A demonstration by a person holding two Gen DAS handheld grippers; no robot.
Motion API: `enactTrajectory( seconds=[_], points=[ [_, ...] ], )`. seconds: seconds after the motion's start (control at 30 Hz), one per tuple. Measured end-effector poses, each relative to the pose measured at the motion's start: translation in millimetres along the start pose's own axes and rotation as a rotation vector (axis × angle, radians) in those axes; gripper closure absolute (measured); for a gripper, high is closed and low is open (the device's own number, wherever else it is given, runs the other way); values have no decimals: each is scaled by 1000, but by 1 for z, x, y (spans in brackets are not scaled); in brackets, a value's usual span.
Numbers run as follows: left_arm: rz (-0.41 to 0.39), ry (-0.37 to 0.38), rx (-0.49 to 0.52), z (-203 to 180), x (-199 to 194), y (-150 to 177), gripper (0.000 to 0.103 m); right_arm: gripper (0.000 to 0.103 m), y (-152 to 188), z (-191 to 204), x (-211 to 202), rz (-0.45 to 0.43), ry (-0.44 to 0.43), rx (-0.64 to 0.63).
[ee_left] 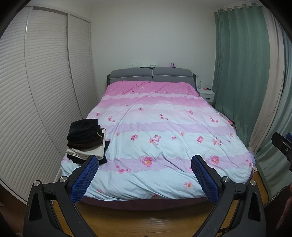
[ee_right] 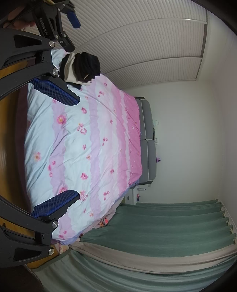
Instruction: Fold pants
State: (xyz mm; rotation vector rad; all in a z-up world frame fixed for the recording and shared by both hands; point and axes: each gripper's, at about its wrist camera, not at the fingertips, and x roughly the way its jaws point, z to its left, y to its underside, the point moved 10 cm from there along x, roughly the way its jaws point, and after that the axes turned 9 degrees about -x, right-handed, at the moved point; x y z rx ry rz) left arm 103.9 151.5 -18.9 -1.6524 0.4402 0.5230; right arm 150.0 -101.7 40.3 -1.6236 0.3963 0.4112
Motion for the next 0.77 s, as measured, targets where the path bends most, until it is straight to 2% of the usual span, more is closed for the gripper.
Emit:
enactTrajectory(
  seconds=[0.77],
  points=[
    [-4, -2, 17, -8, -3, 1, 0, 8, -2, -1, -2, -3, -12, 12]
  ],
)
